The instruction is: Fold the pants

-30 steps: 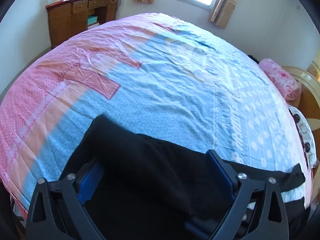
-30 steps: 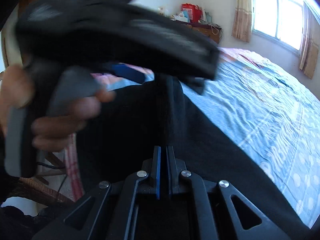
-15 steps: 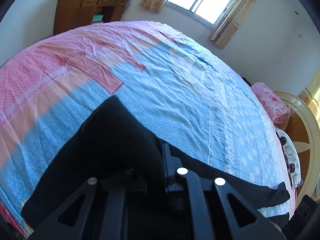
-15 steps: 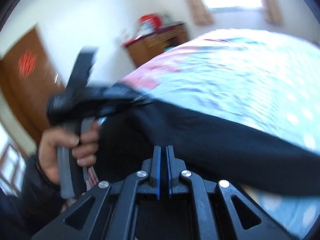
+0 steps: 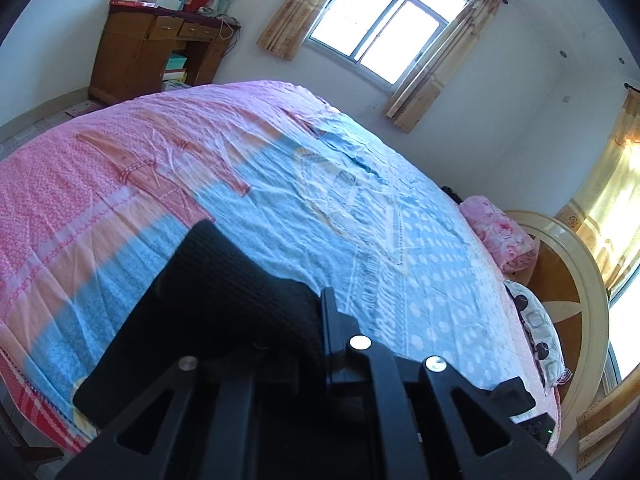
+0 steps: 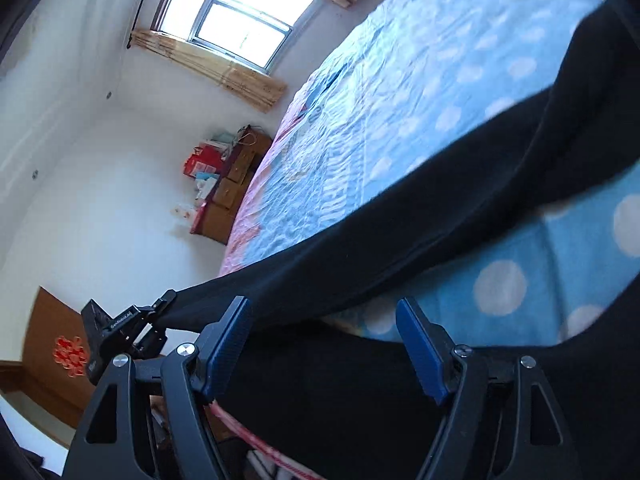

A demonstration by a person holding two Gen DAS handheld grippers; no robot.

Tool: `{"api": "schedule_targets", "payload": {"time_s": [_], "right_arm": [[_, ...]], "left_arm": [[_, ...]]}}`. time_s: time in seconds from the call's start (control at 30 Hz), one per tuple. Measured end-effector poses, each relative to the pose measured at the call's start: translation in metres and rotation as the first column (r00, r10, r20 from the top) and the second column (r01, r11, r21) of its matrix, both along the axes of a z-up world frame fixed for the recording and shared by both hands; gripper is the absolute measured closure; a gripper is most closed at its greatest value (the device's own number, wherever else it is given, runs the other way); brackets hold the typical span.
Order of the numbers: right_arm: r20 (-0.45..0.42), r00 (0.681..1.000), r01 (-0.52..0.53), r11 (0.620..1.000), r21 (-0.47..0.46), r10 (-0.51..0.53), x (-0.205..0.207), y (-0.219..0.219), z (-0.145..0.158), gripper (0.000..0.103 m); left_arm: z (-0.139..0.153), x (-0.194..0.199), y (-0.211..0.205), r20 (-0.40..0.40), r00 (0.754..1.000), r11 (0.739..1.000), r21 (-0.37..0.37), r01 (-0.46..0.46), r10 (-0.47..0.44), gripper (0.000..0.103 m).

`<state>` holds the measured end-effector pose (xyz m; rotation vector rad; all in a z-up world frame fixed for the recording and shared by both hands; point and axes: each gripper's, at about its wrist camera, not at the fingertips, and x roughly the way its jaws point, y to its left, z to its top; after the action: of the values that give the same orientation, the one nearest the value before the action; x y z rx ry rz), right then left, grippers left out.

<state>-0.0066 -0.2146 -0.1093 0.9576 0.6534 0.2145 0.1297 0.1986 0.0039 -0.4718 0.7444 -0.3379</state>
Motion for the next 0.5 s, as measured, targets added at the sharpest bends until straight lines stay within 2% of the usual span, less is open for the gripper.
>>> {"api": "schedule_targets", "payload": {"time_s": [0.1,0.23,0.3,0.37,0.43,0.5], "right_arm": [[-0.021,1.000,-0.004,1.000,0.021,0.004,0.012,0.000,-0.006,0.028],[-0.025,0.996,0.089,0.996,0.018,-0.088,0.010,-0.018,-0.012,0.028],[-0.017,0.992,0.126,0.992,0.007,-0.125,0.012,-0.030,-0.010,0.037],[-0.008,0.990,0.137,0.990,-0.040,-0.138,0.012,-0.037,-0.003,0.067],[-0.018,0.989,0.146,0.987,-0.072,-0.148,0.015,-0.042,0.001,0.082],[-0.028,0.988,0.147,0.985,-0.093,-0.150,0.018,-0.045,0.000,0.082]], "left_arm": [[0.004,-0.004,0.004,0.004,1.000,1.000,0.000,0.001,-0.001,0.095],[0.005,-0.006,0.007,-0.003,1.000,1.000,0.010,0.001,-0.001,0.095],[0.004,-0.008,0.008,-0.004,1.000,1.000,0.016,0.001,-0.001,0.095],[0.001,-0.008,0.008,-0.007,1.000,1.000,0.025,-0.002,0.003,0.095],[-0.002,-0.007,0.007,-0.016,1.000,0.999,0.039,-0.001,0.001,0.095],[-0.007,-0.006,0.004,-0.031,1.000,0.998,0.057,0.004,-0.002,0.095]]}}
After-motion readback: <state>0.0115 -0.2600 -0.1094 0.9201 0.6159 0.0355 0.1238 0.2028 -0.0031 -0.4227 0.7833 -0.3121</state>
